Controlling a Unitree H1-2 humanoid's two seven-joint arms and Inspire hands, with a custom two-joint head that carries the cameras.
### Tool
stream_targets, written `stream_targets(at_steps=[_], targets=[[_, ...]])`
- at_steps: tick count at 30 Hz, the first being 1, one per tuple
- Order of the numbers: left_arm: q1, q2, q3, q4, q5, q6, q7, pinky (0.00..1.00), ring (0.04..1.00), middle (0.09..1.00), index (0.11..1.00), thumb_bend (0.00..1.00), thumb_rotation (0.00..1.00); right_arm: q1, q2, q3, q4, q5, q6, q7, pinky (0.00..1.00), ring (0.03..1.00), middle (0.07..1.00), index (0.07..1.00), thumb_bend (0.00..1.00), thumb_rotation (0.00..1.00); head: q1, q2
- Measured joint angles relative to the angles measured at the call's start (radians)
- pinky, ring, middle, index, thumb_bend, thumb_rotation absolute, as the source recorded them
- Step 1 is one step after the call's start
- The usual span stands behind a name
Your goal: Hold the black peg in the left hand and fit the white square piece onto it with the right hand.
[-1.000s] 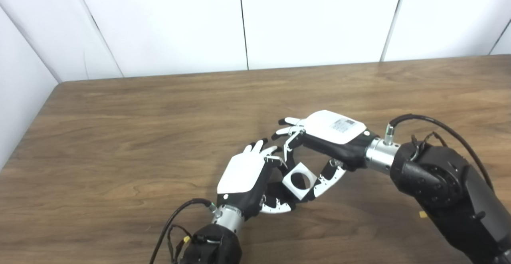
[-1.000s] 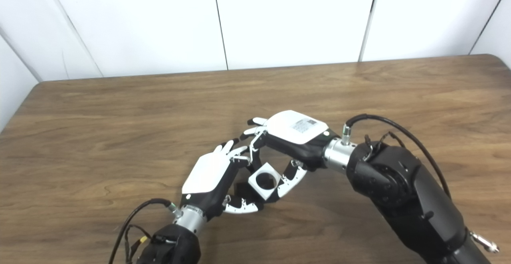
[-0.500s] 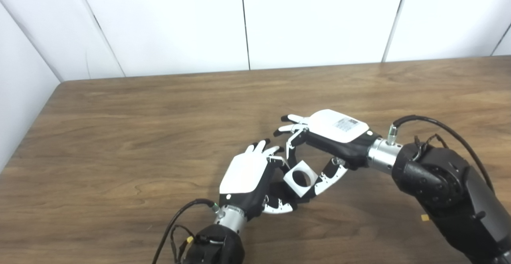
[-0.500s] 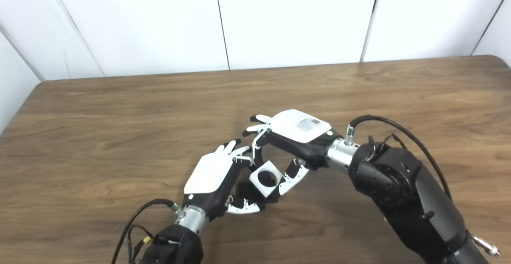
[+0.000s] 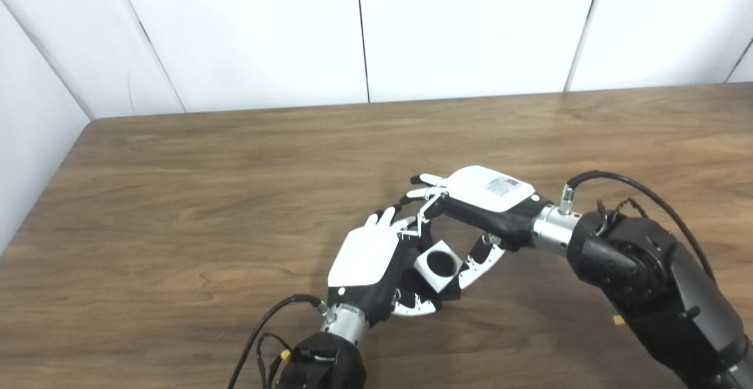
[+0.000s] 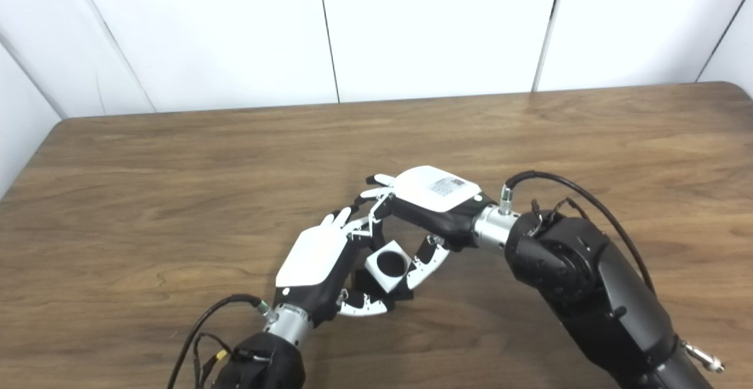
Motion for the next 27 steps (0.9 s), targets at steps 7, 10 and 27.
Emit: stream_targets(at_steps=[7, 10, 27], targets=[[-0.001, -0.004, -0.003, 0.000, -0.001, 0.015, -0.002, 1.00, 1.000, 0.892, 0.488, 0.52, 0.06, -0.008, 0.000, 0.002, 0.010, 0.000, 0.001, 0.007, 0.92, 0.989, 0.898, 0.490, 0.52, 0.15, 0.003, 0.008], [-0.001, -0.004, -0.003, 0.000, -0.001, 0.016, -0.003, 1.00, 0.995, 0.886, 0.488, 0.52, 0.06, -0.011, -0.001, 0.002, 0.012, 0.001, 0.000, 0.009, 0.91, 0.989, 0.900, 0.490, 0.52, 0.15, -0.003, 0.015], [-0.010, -0.006, 0.001, -0.001, 0.022, 0.030, -0.035, 0.99, 0.978, 0.880, 0.692, 0.86, 0.20, -0.009, -0.015, -0.012, 0.012, 0.026, 0.048, 0.052, 0.94, 0.992, 0.915, 0.680, 0.96, 0.33, -0.005, 0.015]])
